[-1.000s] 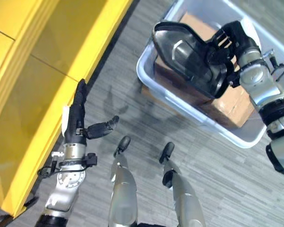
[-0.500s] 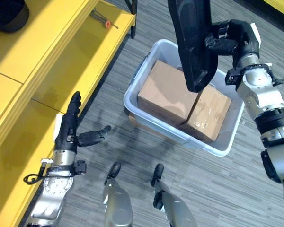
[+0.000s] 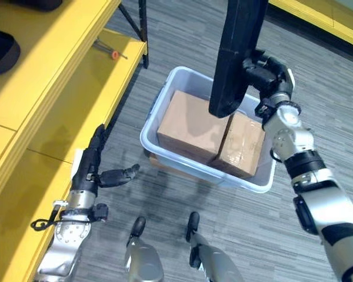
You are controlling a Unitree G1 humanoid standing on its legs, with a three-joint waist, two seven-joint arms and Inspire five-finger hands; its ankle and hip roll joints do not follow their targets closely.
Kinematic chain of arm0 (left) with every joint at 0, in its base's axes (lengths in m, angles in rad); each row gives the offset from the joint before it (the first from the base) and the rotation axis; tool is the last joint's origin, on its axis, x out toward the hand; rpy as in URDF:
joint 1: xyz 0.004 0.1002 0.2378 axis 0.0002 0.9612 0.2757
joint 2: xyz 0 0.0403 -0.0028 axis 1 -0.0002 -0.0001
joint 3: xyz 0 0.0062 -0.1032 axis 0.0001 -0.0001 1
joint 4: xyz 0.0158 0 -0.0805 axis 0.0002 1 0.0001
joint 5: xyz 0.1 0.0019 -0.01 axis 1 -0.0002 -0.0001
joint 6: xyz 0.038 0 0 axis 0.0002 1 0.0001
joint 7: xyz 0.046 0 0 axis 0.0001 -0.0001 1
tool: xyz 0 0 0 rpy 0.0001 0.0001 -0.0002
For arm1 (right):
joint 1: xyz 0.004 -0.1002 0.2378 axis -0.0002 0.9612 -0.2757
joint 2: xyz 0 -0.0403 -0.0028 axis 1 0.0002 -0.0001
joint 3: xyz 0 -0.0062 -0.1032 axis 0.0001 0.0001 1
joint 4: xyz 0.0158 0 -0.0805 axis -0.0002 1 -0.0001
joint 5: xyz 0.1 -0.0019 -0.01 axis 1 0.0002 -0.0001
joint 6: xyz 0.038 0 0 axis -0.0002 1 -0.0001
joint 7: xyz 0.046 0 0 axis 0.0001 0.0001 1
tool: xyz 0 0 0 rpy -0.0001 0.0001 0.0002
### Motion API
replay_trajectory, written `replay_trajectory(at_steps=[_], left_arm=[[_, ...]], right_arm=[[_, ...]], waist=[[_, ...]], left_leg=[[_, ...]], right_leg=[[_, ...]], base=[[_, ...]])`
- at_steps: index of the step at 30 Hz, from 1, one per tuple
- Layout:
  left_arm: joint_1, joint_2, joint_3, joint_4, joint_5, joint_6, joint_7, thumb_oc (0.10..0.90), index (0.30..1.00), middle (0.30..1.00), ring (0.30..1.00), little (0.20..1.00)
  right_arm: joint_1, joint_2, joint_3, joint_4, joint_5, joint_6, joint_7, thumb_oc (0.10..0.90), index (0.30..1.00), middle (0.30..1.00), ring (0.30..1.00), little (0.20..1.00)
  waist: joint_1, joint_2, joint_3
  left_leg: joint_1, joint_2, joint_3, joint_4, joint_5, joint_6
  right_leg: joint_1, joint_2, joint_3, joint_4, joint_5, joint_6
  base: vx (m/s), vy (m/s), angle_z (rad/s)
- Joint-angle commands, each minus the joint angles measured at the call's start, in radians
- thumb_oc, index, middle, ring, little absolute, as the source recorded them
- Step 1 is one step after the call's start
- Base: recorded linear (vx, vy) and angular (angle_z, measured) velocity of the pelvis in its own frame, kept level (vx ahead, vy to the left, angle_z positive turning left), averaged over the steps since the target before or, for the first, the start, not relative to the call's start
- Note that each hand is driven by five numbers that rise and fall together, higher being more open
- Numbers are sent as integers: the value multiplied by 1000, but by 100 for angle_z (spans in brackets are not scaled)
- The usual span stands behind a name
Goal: Move parts from the plastic box to the shelf.
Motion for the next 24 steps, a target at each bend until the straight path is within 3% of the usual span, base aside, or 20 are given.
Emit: replay_trajectory(at_steps=[1, 9, 13, 15, 23, 24], left_arm=[[63, 40, -57, -51, 1, -68, 8, 900, 1000, 1000, 1000, 1000], [-1, 8, -99, -26, 42, -66, 52, 900, 1000, 1000, 1000, 1000], [-80, 51, -132, 15, 288, -55, 118, 900, 1000, 1000, 1000, 1000], [-148, 123, -173, 36, 495, -48, 194, 900, 1000, 1000, 1000, 1000], [-266, 157, -277, 89, 690, -64, 278, 900, 1000, 1000, 1000, 1000], [-346, 180, -350, 129, 790, -60, 314, 900, 1000, 1000, 1000, 1000]], right_arm=[[-7, 12, 7, -37, 35, -126, -11, 400, 300, 300, 300, 300], [14, 76, -14, -44, 28, -147, -51, 400, 300, 300, 300, 300], [15, 106, -14, -15, 3, -153, -78, 400, 300, 300, 300, 300], [8, 122, -9, 18, 3, -163, -91, 400, 300, 300, 300, 300], [-33, 168, -55, 143, 60, -201, -134, 400, 300, 300, 300, 300], [-68, 186, -61, 205, 79, -208, -147, 400, 300, 300, 300, 300]], waist=[[-32, -5, -313], [-38, 6, -339], [-40, 8, -357], [-42, 10, -366], [-35, 8, -382], [-31, 6, -392]], left_leg=[[80, 25, 52, -79, -5, 69], [101, 18, 62, -79, -14, 73], [112, 20, 67, -79, -17, 71], [115, 20, 68, -79, -19, 70], [120, 22, 61, -79, -22, 67], [124, 22, 58, -79, -24, 67]], right_leg=[[25, -126, 3, 30, -84, 145], [40, -129, 12, 34, -92, 146], [58, -129, 10, 28, -96, 146], [64, -128, 11, 25, -97, 147], [81, -129, 6, 15, -97, 148], [87, -129, 6, 15, -98, 149]], base=[[16, 28, -4], [11, 9, -4], [0, 0, 0], [0, 0, 0], [3, -2, 1], [0, 0, 0]])
